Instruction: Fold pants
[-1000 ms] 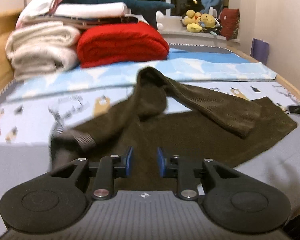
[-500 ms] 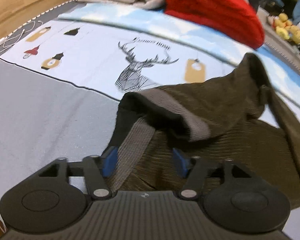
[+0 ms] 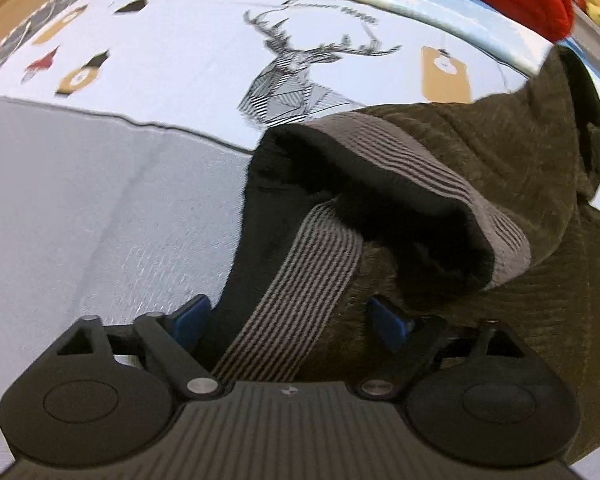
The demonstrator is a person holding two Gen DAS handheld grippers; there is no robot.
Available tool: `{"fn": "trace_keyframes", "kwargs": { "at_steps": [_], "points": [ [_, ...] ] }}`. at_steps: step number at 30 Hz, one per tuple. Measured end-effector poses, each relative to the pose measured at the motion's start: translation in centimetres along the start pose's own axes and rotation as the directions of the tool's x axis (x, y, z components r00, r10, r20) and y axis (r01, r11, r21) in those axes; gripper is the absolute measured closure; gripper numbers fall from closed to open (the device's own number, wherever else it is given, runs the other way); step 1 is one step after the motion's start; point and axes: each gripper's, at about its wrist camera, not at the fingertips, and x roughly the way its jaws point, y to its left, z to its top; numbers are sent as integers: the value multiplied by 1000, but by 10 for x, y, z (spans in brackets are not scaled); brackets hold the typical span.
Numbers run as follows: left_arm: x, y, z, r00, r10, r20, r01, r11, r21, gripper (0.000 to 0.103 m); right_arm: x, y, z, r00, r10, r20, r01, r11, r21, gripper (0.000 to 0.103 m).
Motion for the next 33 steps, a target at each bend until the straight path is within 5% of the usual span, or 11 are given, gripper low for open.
{"fn": "trace_keyframes", "kwargs": {
  "at_steps": [2, 5, 10, 15, 22, 25, 26, 30, 33],
  "points": [
    [-5, -3, -2, 1000, 4, 14, -4, 1000, 31, 31, -3, -9, 3, 1000, 29, 7, -29, 998, 52, 94],
    [-17, -8, -4, 999, 15, 43, -18, 997, 79, 58, -19, -15, 5, 997, 55, 45, -58, 997, 59, 97],
    [-46, -22, -13, 994, 0, 111, -21, 983, 183, 72, -59, -19, 5, 987, 88, 134, -90, 996, 2, 98],
    [-80, -13, -25, 991, -65, 118, 39, 977, 208, 75, -93, -51, 0, 990, 88, 108, -91, 996, 25, 98],
    [-104, 0, -47, 999, -36, 35, 25, 962, 271, 75, -114, -120, -16, 994, 91, -57, -84, 990, 115, 99],
    [-102, 9, -54, 1000, 18, -22, -11, 953, 303, 75, -124, -142, -18, 991, -132, -15, 133, 991, 18, 103],
    [-100, 13, -55, 999, 23, -46, -9, 956, 293, 75, -125, -150, -16, 989, -144, -14, 145, 989, 25, 103],
    [-95, 11, -58, 992, 40, -116, 0, 945, 326, 70, -114, -160, -25, 995, 4, -101, 2, 999, 55, 103],
    [-97, 14, -43, 992, 54, -112, -25, 970, 243, 63, -102, -141, -32, 979, 114, -169, -110, 993, 31, 99]
  ]
}}
